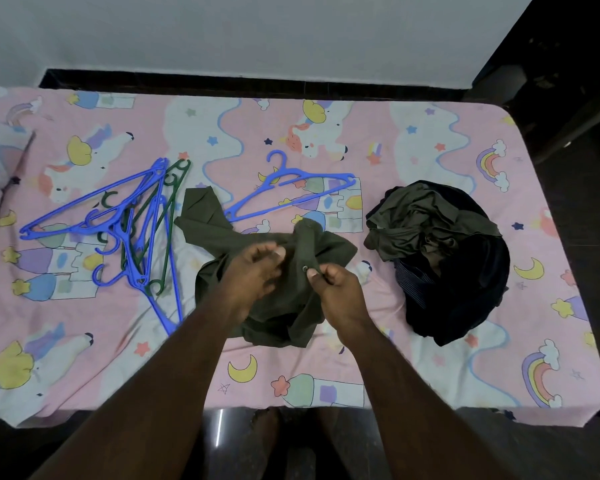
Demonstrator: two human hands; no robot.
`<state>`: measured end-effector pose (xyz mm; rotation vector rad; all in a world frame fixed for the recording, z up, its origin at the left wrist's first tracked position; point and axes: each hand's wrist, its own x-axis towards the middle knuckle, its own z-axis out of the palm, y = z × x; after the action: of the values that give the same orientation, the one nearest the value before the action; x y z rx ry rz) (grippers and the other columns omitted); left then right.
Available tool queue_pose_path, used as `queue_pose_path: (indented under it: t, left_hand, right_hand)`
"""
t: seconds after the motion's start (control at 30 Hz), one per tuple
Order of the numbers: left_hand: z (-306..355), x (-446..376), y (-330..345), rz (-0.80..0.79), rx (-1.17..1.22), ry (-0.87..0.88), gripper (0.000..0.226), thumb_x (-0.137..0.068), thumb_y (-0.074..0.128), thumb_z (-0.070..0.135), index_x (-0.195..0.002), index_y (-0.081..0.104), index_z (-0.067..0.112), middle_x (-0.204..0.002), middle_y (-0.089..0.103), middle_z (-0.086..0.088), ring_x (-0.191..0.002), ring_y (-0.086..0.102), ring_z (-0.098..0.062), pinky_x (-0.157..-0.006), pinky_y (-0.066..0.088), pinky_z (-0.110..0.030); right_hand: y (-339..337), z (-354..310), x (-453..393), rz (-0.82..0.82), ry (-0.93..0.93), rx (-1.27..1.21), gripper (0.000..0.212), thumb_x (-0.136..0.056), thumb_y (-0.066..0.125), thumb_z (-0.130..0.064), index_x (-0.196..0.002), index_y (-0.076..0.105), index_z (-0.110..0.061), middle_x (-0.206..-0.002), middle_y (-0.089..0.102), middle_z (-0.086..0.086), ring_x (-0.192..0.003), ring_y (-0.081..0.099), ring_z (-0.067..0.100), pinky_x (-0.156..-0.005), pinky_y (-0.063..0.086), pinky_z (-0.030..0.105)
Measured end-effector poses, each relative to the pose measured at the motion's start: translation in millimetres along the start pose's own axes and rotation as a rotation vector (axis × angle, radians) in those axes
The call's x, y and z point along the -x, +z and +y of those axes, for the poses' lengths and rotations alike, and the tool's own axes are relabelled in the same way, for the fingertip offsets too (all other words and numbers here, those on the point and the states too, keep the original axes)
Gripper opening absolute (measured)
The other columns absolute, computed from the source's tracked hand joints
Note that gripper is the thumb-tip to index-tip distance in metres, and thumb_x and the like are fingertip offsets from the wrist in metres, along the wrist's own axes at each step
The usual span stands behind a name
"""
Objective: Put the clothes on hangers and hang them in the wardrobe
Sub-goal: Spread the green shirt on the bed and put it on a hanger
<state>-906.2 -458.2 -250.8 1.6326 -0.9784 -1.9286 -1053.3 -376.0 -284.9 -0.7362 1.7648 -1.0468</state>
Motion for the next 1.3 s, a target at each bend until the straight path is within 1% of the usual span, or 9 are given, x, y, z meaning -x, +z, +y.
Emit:
queue_pose_path:
  t: [0.1,0.2,0.37,0.57,0.67,0.77,1.03,1.2,1.3]
  left_hand:
    - [-21.7,0.3,-1.6,-0.125,-0.249,-0.001,0.008,-0.094,0.070,0.028,-0.102,0.074,0.027,-0.092,0.075,0.005,-0.084,0.066,-0.013,-0.077,0.050,-0.032]
    - [-30.4,-4.8,-4.6,0.007,-0.245,0.075,0.012,-0.096,0.066,0.014,-0.089,0.074,0.018,-0.077,0.073,0.003,-0.074,0.066,-0.013,-0.075,0.050,-0.030]
    - [-39.9,-13.9,-14.6,0.055,-0.500,0.139,0.022,-0.093,0.070,0.016,-0.115,0.064,0.017,-0.102,0.065,0.003,-0.097,0.062,-0.014,-0.088,0.050,-0.028]
    - [-48.6,-29.4,-28.8,0.164,-0.662,0.179,0.024,-0.095,0.066,0.018,-0.119,0.067,0.016,-0.114,0.069,0.000,-0.107,0.063,-0.017,-0.095,0.044,-0.027]
    - [-36.2,-42.2,-32.2,0.222,-0.678,0.236,0.027,-0.097,0.061,0.014,-0.124,0.067,0.012,-0.122,0.069,-0.004,-0.114,0.063,-0.019,-0.095,0.038,-0.021]
    - [-23.9,-67.3,-33.8,0.204,-0.759,0.248,0.033,-0.098,0.059,0.013,-0.131,0.064,0.013,-0.130,0.067,-0.003,-0.121,0.061,-0.020,-0.098,0.037,-0.022]
    - [-18.5,-159.6,-21.6,0.128,-1.137,0.332,0.042,-0.102,0.046,0.019,-0.142,0.056,0.017,-0.145,0.056,-0.005,-0.134,0.050,-0.025,-0.112,0.040,-0.040]
    - [-29.7,-196.9,-15.6,-0.075,-1.486,0.161,0.060,-0.100,0.046,0.020,-0.157,0.027,0.022,-0.162,0.032,-0.006,-0.146,0.033,-0.027,-0.115,0.034,-0.050]
    - [-36.8,-190.7,-15.8,-0.152,-1.640,-0.062,0.062,-0.100,0.046,0.031,-0.158,0.022,0.027,-0.158,0.039,-0.007,-0.142,0.040,-0.030,-0.113,0.026,-0.054]
  right_hand:
    - [-2.2,-5.0,-4.5,-0.017,-0.001,-0.007,0.025,-0.091,0.065,-0.032,-0.081,0.066,-0.009,-0.082,0.070,0.015,-0.073,0.058,0.020,-0.081,0.054,0.050]
    - [-10.2,-2.7,-10.0,0.014,0.020,0.000,0.019,-0.094,0.067,-0.024,-0.083,0.069,-0.008,-0.084,0.072,0.013,-0.078,0.063,0.030,-0.082,0.054,0.046]
    - [-19.2,3.9,-18.6,0.191,0.103,-0.119,0.013,-0.092,0.071,-0.021,-0.081,0.068,-0.014,-0.081,0.071,0.005,-0.076,0.059,0.019,-0.078,0.050,0.037]
    - [-29.0,15.7,-15.0,-0.376,0.139,0.610,0.022,-0.084,0.061,0.002,-0.088,0.079,-0.008,-0.074,0.071,-0.005,-0.086,0.068,0.020,-0.074,0.046,0.021]
    - [-40.2,5.5,-28.8,-0.131,0.155,0.553,0.025,-0.089,0.056,-0.002,-0.091,0.079,-0.010,-0.089,0.075,0.001,-0.086,0.067,0.014,-0.073,0.047,0.017]
    - [-51.2,4.6,-64.9,0.107,0.126,0.574,0.018,-0.086,0.059,-0.009,-0.091,0.076,-0.013,-0.093,0.075,0.004,-0.090,0.069,0.023,-0.083,0.054,0.031]
    - [-64.7,41.1,-157.3,-0.095,0.181,0.516,0.056,-0.085,0.063,-0.003,-0.137,0.057,-0.023,-0.126,0.062,-0.002,-0.107,0.058,0.017,-0.085,0.048,0.028]
    - [-60.0,53.4,-179.9,-0.401,0.177,0.745,0.014,-0.077,0.078,-0.018,-0.088,0.073,-0.024,-0.089,0.070,-0.001,-0.086,0.066,0.022,-0.075,0.054,0.028]
    - [-50.0,54.1,-172.0,-0.150,-0.114,0.766,0.017,-0.079,0.069,-0.015,-0.071,0.060,-0.027,-0.079,0.066,-0.003,-0.079,0.064,0.023,-0.068,0.051,0.032]
